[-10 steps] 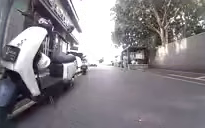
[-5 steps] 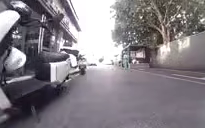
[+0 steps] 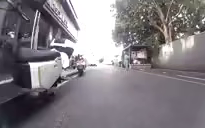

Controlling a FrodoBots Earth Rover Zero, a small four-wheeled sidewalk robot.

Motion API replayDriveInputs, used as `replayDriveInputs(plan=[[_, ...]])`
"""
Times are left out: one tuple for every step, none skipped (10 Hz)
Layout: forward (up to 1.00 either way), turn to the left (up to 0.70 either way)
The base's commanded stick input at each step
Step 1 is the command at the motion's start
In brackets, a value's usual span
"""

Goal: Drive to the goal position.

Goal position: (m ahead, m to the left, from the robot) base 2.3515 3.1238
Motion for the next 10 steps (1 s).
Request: replayDriveInputs(plan=[[0.70,0.02],[0.70,0.03],[0.70,0.06],[0.70,0.08],[0.70,0.09],[0.70,0.14],[0.70,0.14],[0.70,0.14],[0.70,0.14],[0.70,0.14]])
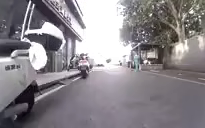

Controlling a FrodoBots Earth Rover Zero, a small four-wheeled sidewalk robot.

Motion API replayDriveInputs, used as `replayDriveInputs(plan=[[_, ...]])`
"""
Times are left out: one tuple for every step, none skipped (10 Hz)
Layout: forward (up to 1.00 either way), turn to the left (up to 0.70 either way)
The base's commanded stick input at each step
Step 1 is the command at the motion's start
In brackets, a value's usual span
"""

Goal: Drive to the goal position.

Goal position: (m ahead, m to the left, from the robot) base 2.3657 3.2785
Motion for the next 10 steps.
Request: replayDriveInputs(plan=[[0.70,0.14],[0.70,0.13],[0.70,0.09],[0.70,0.07],[0.70,0.01],[0.70,0.02],[0.70,0.04],[0.70,0.08],[0.70,0.10],[0.70,0.11]])
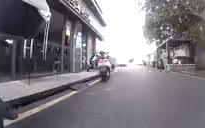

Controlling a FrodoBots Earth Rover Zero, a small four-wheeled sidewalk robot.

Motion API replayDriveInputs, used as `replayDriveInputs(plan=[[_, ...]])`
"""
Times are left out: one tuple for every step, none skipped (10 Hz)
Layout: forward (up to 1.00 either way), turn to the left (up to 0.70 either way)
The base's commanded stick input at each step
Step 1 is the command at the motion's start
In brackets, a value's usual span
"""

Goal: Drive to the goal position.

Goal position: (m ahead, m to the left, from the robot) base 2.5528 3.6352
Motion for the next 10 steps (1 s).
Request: replayDriveInputs(plan=[[0.70,0.10],[0.45,0.00],[0.45,0.00],[0.45,0.00],[0.45,0.00],[0.45,0.00],[0.45,0.00],[0.45,0.00],[0.45,0.00],[0.45,0.02]])
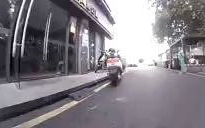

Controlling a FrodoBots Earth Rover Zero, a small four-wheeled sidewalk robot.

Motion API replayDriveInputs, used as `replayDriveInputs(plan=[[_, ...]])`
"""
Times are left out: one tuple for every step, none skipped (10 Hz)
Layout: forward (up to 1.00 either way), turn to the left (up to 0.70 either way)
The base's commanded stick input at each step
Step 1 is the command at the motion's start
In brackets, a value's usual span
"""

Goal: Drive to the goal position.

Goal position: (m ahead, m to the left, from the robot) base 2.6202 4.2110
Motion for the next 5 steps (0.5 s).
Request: replayDriveInputs(plan=[[0.45,0.02],[0.45,0.02],[0.45,0.02],[0.45,0.02],[0.45,0.02]])
